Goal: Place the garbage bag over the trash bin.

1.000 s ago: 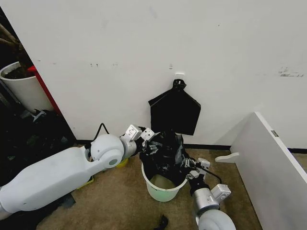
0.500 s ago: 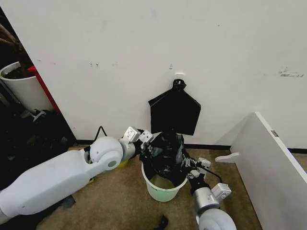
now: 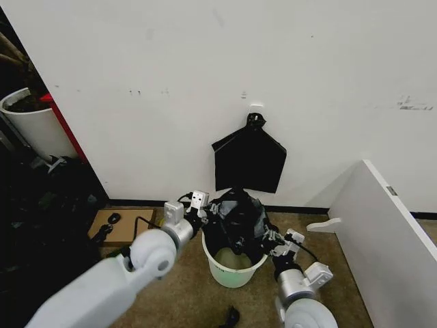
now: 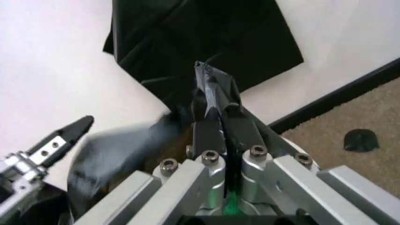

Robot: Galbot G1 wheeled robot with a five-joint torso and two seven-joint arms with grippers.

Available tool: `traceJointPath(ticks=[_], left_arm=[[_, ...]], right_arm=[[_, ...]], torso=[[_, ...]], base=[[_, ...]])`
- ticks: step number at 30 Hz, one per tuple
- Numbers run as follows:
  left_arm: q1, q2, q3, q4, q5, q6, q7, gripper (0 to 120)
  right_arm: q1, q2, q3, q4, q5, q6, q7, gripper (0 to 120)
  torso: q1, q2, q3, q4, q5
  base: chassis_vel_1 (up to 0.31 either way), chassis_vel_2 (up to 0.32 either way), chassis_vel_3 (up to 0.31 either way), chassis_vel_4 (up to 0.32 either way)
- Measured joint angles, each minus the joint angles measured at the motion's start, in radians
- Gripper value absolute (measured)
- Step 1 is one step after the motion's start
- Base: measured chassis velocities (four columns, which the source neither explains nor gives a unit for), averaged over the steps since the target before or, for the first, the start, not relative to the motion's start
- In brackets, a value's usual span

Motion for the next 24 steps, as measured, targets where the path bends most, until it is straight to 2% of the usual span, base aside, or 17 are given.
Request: traceJointPath(ticks=[4,8,14,18,20,21,24], left_arm=[[0.029,-0.080,0.021,0.045,0.070,-0.080,-0.006,0],[0.040,-0.118,0.045,0.063,0.106,-0.105,-0.009,0],[0.040,-0.049,0.031,0.014,0.128,-0.067,-0.010,0],[-0.002,0.065,-0.021,-0.098,0.051,0.057,-0.012,3],[-0.053,0.118,-0.044,-0.146,-0.034,0.157,-0.012,13],[-0.053,0.118,-0.044,-0.146,-0.034,0.157,-0.012,13],[-0.158,0.174,-0.050,-0.171,-0.154,0.321,-0.017,24]], right_arm=[[0.006,0.008,0.012,0.022,0.035,-0.019,0.039,0],[0.020,0.012,0.021,0.033,0.073,-0.045,0.082,0],[0.020,0.004,0.024,0.033,0.073,-0.052,0.089,0],[0.017,0.002,0.016,0.019,0.017,-0.037,0.073,0],[0.017,0.001,0.004,0.008,-0.031,-0.017,0.058,0],[0.017,0.001,0.004,0.008,-0.031,-0.017,0.058,0],[0.016,0.005,-0.012,-0.007,-0.093,0.014,0.036,0]], torso=[[0.000,0.000,0.000,0.0002,0.0000],[0.000,0.000,0.000,0.0001,-0.0004],[0.000,0.000,0.000,0.0005,-0.0004],[0.000,0.000,0.000,0.0004,-0.0005],[0.000,0.000,0.000,0.0004,-0.0004],[0.000,0.000,0.000,0.0004,-0.0004],[0.000,0.000,0.000,0.0003,-0.0004]], base=[[0.000,0.000,0.000,0.000],[0.000,0.000,0.000,0.000],[0.000,0.000,0.000,0.000],[0.000,0.000,0.000,0.000],[0.000,0.000,0.000,0.000],[0.000,0.000,0.000,0.000],[0.000,0.000,0.000,0.000]])
